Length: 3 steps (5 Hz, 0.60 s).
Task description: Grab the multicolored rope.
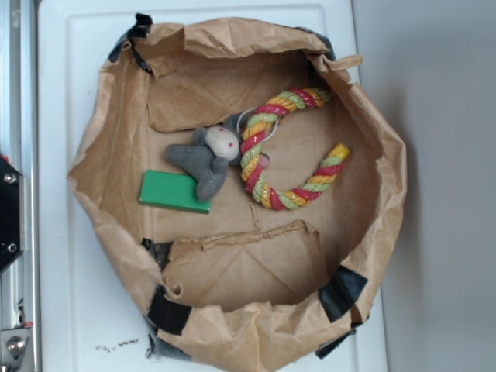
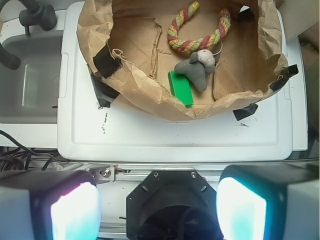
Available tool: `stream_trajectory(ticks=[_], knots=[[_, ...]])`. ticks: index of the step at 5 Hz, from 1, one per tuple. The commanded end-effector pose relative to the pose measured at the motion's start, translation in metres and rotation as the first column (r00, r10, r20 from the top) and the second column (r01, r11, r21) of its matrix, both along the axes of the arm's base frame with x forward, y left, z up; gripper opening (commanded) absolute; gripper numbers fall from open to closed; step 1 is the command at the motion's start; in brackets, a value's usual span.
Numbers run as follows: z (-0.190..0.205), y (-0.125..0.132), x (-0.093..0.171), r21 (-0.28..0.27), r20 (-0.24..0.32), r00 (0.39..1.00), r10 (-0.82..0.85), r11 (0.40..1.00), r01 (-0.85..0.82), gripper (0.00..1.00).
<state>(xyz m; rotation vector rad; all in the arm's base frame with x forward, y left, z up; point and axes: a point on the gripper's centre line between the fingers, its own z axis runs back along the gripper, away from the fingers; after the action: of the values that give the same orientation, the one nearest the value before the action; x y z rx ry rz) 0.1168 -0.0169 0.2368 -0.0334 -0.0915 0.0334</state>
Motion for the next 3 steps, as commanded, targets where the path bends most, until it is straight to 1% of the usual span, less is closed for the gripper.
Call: stream_trajectory(ticks=[1, 2, 3], knots=[[0.0, 0.0, 0.0, 0.0, 0.0, 1.0, 0.0, 1.0, 0.0, 1.0], [-0.006, -0.008, 0.031, -0.049, 0.013, 1.0, -0.027, 0.998, 0.028, 1.0], [-0.021, -0.013, 0.061, -0.071, 0.031, 0.999, -0.013, 0.997, 0.015, 1.0]])
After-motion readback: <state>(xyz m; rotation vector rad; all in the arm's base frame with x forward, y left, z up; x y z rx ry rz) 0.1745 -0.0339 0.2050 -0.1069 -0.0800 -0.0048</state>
